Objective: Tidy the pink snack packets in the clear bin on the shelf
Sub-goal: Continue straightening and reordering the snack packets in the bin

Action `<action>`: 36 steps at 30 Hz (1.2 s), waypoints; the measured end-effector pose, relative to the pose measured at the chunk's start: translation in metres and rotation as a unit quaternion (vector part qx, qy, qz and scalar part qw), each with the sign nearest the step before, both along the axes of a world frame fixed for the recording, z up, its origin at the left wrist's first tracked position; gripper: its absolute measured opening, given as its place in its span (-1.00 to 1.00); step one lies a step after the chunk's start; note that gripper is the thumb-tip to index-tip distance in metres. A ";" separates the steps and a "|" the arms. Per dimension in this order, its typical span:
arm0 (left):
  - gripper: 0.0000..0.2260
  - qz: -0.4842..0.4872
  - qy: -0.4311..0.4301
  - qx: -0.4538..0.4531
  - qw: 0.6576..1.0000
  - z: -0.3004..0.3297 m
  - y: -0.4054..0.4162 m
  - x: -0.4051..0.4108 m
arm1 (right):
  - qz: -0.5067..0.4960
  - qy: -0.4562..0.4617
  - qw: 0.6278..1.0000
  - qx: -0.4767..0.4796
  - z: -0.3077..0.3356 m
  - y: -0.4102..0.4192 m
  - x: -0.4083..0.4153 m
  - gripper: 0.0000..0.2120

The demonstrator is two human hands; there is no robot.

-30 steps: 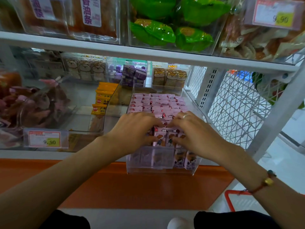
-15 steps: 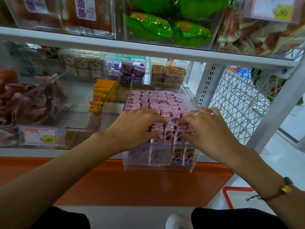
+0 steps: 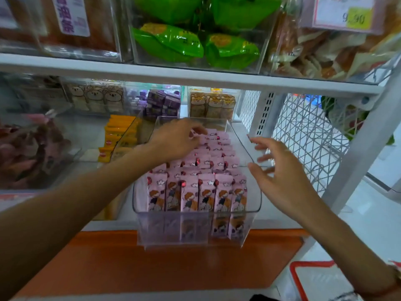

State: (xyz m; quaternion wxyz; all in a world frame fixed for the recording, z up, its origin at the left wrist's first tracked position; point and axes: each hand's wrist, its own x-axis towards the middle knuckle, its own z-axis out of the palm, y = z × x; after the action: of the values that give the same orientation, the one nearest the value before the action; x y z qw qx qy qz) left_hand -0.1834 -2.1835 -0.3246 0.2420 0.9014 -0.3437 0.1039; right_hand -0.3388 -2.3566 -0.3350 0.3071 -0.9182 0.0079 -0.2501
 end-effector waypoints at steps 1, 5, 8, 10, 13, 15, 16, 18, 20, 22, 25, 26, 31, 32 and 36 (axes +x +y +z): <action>-0.73 0.006 0.007 0.010 1.000 0.002 -0.010 0.014 | -0.004 0.022 0.999 0.027 -0.003 -0.001 0.001 -0.60; -0.68 0.029 -0.010 0.047 0.998 -0.002 -0.044 0.060 | -0.004 0.029 0.996 0.087 -0.013 -0.001 0.007 -0.71; -0.76 0.055 -0.066 0.095 0.992 -0.014 -0.059 0.079 | -0.006 0.027 0.995 0.101 -0.014 -0.004 0.012 -0.74; -0.80 0.065 -0.091 0.110 0.988 -0.019 -0.065 0.085 | 0.000 0.031 0.993 0.110 -0.014 -0.006 0.013 -0.75; -0.84 0.072 -0.099 0.096 0.988 -0.018 -0.071 0.089 | 0.021 0.034 0.991 0.128 -0.016 -0.009 0.013 -0.79; -0.89 0.068 -0.091 0.086 0.990 -0.014 -0.071 0.088 | 0.036 0.036 0.990 0.134 -0.018 -0.010 0.013 -0.82; -0.90 0.066 -0.088 0.075 0.991 -0.011 -0.070 0.087 | 0.043 0.037 0.989 0.135 -0.018 -0.010 0.013 -0.82; -0.88 0.074 -0.086 0.018 0.993 -0.004 -0.068 0.084 | 0.050 0.041 0.990 0.126 -0.020 -0.009 0.013 -0.78; -0.83 0.100 -0.074 -0.071 0.990 0.006 -0.065 0.080 | 0.041 0.048 0.992 0.108 -0.021 -0.007 0.012 -0.78; -0.81 0.116 -0.014 -0.156 0.981 0.015 -0.061 0.075 | 0.024 0.047 0.995 0.085 -0.020 -0.005 0.011 -0.76; -0.87 0.108 0.084 -0.311 0.940 0.019 -0.047 0.054 | -0.011 0.024 0.999 0.022 -0.012 0.000 0.013 -0.71; -0.90 0.102 0.105 -0.360 0.921 0.018 -0.039 0.044 | -0.023 0.005 1.000 -0.006 -0.007 0.002 0.015 -0.69; -0.74 0.058 0.132 -0.445 0.884 0.018 0.008 -0.026 | 0.011 -0.048 0.998 -0.039 0.025 0.038 0.022 -0.54; -0.75 0.041 0.124 -0.450 0.883 0.019 0.016 -0.041 | 0.038 -0.030 0.998 -0.035 0.028 0.048 0.024 -0.49; -0.83 -0.021 0.118 -0.500 0.858 0.017 0.040 -0.086 | 0.140 0.024 0.989 0.027 0.028 0.078 0.022 -0.53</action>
State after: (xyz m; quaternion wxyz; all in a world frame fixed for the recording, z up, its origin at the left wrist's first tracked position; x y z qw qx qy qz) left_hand -0.2690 -2.1434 -0.3076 0.7009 0.6573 -0.2335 0.1489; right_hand -0.3163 -2.2783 -0.3066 0.3639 -0.9073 -0.1063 -0.1819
